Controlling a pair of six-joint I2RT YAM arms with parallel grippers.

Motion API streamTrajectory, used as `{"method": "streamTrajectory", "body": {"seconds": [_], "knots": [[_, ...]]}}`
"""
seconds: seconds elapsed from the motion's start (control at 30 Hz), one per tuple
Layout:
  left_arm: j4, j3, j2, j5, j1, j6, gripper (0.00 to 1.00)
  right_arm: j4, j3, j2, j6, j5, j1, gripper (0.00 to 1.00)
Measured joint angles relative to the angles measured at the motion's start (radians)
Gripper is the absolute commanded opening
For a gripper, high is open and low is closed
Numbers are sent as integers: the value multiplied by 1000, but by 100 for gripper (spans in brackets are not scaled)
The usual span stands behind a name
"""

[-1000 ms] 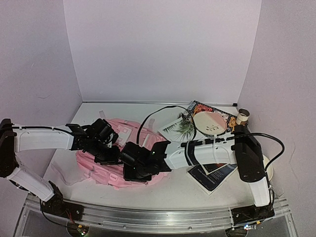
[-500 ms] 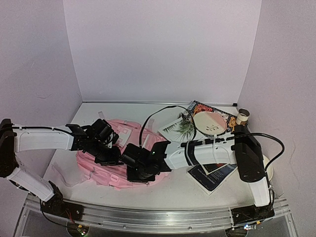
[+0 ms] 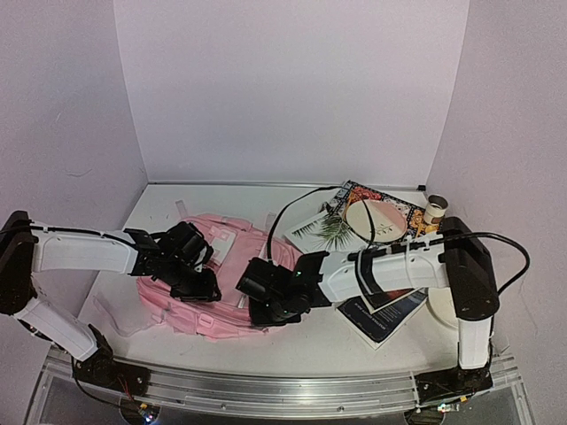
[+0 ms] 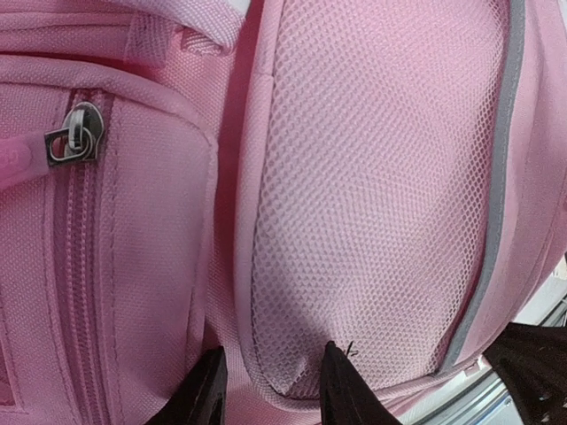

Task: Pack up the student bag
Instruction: Zip the upper front pocket of the student bag, then adjust the student bag at the center of the board, then hold the upper front pocket of the student bag.

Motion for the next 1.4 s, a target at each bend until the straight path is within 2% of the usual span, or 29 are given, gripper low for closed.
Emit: {"method": "streamTrajectory", "body": {"seconds": [0.27,0.43,0.73,0.87,1.0,1.1,1.23,1.4], "knots": [[19,-9,0,-34,-3,-1,37,42,-93,-76,-155,-17,-70,0],[38,-9,-1,-56,12,-1,37,49,-93,-94,-299,-63,-131,0],[-33,71,51,-152,149,59,38,26,119,11,-548,-169,-111,0],[-86,136,88,-218,182,107,44,48,173,68,-579,-227,-89,0],[-129,195,95,-250,198,131,57,51,230,100,-582,-268,-72,0],[-132,210,78,-246,205,110,60,49,265,115,-582,-285,-67,0],[-137,192,-6,-210,212,26,61,44,276,125,-573,-291,-67,0],[-140,92,-176,-122,215,-125,61,46,276,132,-550,-292,-67,0]]}}
